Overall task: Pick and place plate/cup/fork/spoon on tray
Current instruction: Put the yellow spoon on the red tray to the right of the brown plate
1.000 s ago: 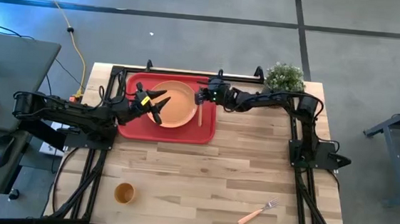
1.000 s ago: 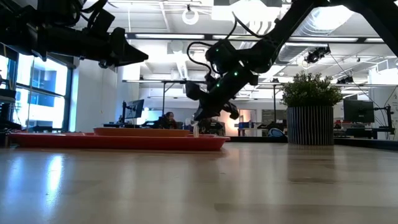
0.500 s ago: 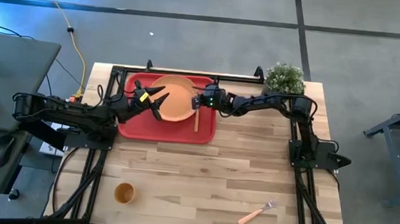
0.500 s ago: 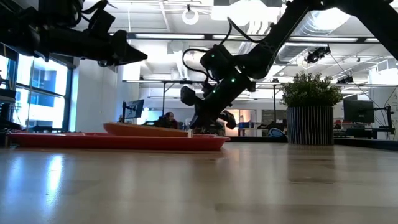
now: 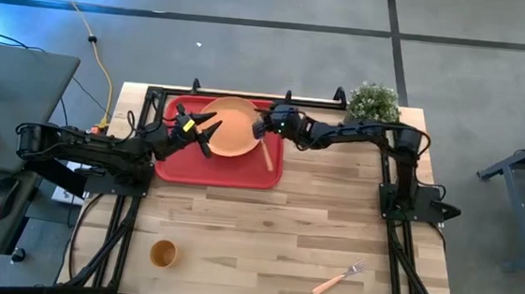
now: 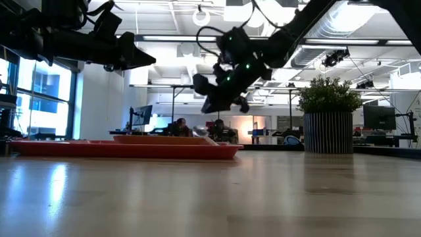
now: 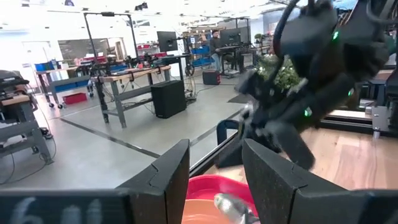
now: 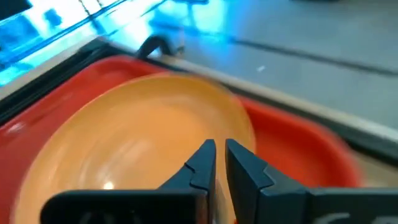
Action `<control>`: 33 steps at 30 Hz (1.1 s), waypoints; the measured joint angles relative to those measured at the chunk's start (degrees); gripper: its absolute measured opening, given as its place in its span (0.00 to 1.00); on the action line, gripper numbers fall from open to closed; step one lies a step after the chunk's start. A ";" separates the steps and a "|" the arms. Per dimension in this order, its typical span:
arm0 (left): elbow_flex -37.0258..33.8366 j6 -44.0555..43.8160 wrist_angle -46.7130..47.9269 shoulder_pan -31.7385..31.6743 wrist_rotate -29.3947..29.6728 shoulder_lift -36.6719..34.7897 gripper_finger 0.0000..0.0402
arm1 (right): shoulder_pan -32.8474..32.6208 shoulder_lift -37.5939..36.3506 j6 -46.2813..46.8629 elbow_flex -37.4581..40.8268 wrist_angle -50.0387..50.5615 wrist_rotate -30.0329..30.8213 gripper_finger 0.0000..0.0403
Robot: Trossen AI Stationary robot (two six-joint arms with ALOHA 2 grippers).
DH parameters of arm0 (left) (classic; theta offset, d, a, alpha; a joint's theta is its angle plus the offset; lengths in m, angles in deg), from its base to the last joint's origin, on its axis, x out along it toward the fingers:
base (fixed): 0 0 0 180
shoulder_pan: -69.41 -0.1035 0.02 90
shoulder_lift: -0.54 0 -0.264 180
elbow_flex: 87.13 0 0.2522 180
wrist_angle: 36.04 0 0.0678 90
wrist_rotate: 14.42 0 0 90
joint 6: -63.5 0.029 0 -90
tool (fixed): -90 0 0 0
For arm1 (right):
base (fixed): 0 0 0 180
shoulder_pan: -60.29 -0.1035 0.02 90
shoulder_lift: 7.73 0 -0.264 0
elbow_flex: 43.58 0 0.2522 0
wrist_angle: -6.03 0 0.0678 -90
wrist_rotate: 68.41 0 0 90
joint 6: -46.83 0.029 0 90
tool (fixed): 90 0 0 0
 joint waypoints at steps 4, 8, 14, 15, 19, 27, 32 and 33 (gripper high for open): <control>0.00 0.12 -0.02 -0.05 0.02 -0.02 0.35 | 2.55 -0.53 2.18 0.34 3.44 1.89 0.03; 0.00 0.12 -0.13 -1.47 0.07 -0.01 0.35 | 3.62 0.64 5.85 0.50 7.70 -2.82 0.01; 0.00 -3.08 -0.20 -4.55 0.01 0.00 0.35 | 1.50 0.46 -4.63 0.48 8.38 -5.55 0.01; 0.00 -3.59 -0.28 -4.96 -0.28 0.17 0.35 | 1.29 0.41 -6.33 0.42 8.57 -5.68 0.01; -0.02 -5.39 -0.56 -6.34 -1.18 1.74 0.35 | 3.45 0.37 -9.97 -1.95 11.68 -11.34 0.06; -0.04 -8.04 -5.25 -8.15 -1.30 6.14 0.35 | 9.60 0.58 -29.81 -14.47 26.36 -33.52 0.35; -0.04 -8.02 -7.75 -8.13 -1.38 7.06 0.35 | 12.50 5.44 -34.24 -24.50 34.19 -45.88 0.42; -0.04 -8.07 -8.13 -8.11 -1.36 7.06 0.35 | 12.62 6.79 -36.21 -26.40 35.69 -46.23 0.42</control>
